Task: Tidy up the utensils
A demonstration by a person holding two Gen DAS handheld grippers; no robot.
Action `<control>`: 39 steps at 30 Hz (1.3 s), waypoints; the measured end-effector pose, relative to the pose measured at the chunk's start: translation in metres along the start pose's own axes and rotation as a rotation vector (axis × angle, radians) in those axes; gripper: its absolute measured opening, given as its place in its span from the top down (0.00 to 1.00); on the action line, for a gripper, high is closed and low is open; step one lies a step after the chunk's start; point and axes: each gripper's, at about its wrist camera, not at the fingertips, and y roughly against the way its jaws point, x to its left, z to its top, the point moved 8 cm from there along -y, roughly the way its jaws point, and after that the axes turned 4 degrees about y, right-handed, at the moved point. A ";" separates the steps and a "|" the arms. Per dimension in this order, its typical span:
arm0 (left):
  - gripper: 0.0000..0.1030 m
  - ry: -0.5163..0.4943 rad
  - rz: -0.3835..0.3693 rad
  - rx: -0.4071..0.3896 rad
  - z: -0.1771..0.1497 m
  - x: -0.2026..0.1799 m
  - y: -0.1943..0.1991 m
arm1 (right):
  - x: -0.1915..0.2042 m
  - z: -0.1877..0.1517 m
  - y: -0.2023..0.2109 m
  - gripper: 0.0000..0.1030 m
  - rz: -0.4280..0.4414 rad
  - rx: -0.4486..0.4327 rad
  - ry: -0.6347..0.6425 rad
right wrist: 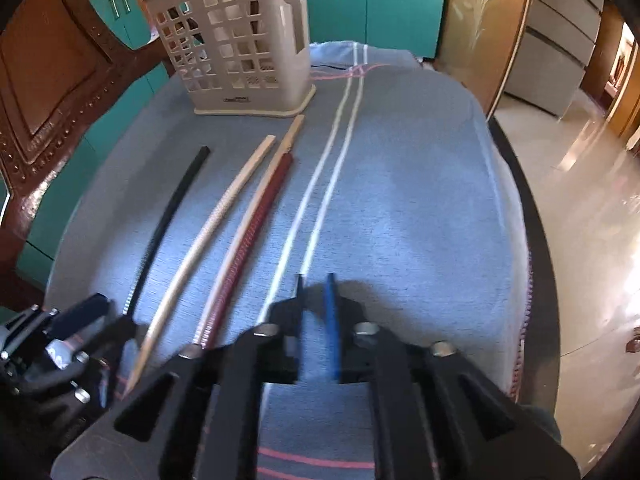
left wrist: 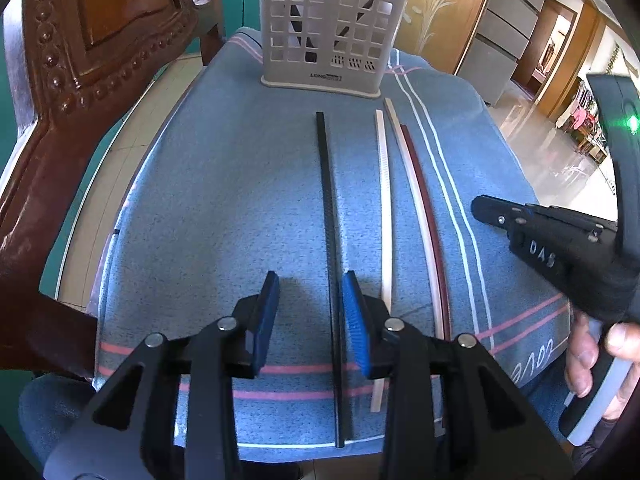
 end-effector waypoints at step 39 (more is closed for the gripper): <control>0.57 -0.066 0.020 -0.006 -0.002 -0.009 -0.002 | 0.001 0.001 -0.006 0.73 -0.030 0.011 0.057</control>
